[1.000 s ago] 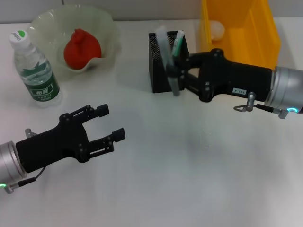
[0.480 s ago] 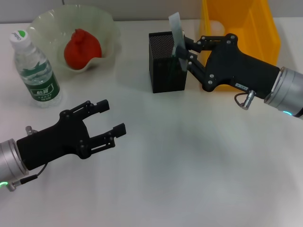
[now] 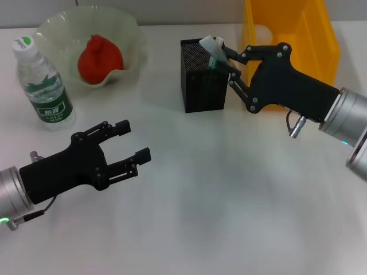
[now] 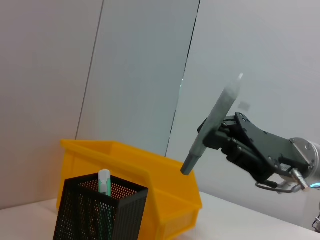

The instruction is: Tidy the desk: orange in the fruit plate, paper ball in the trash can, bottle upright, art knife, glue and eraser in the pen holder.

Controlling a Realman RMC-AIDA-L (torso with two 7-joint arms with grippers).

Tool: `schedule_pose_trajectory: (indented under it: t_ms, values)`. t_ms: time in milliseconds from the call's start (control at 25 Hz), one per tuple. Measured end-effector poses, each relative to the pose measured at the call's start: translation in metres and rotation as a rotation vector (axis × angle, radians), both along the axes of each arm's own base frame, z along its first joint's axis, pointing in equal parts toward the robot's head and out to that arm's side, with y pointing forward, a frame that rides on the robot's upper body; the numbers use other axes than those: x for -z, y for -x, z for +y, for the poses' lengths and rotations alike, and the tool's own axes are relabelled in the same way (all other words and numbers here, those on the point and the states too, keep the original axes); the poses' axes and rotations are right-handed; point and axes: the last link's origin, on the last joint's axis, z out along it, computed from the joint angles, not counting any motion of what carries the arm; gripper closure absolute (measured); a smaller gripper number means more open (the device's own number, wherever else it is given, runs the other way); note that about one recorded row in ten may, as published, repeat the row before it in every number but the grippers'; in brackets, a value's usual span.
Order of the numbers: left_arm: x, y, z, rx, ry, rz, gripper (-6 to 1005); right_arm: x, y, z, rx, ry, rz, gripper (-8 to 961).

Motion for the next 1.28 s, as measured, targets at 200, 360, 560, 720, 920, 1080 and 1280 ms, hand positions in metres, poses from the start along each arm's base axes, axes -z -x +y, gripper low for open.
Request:
schedule_pose_trajectory:
  t_ms: [200, 360, 560, 720, 920, 1080, 1280]
  values:
    - [0.001, 0.0, 0.0, -0.001, 0.007, -0.001, 198, 0.002, -0.001, -0.001, -0.058, -0.098, -0.05, 820]
    - [0.0, -0.002, 0.0, 0.005, 0.01, -0.005, 198, 0.002, 0.001, -0.002, -0.094, -0.145, -0.063, 820]
    - [0.0, -0.004, 0.002, 0.008, 0.015, -0.009, 198, 0.004, 0.003, 0.001, -0.115, -0.171, -0.097, 820]
    - [0.0, -0.005, 0.003, 0.0, 0.026, -0.015, 198, 0.007, 0.003, 0.008, -0.1, -0.18, -0.128, 820]
    - [0.0, -0.006, 0.006, -0.002, 0.033, -0.019, 198, 0.01, 0.006, 0.023, -0.035, -0.183, -0.136, 820]
    - [-0.001, -0.008, 0.008, 0.001, 0.042, -0.019, 198, 0.014, 0.012, 0.033, -0.011, -0.175, -0.15, 811]
    - [-0.001, -0.008, 0.008, 0.003, 0.044, -0.019, 198, 0.017, 0.02, 0.043, -0.011, -0.168, -0.174, 800]
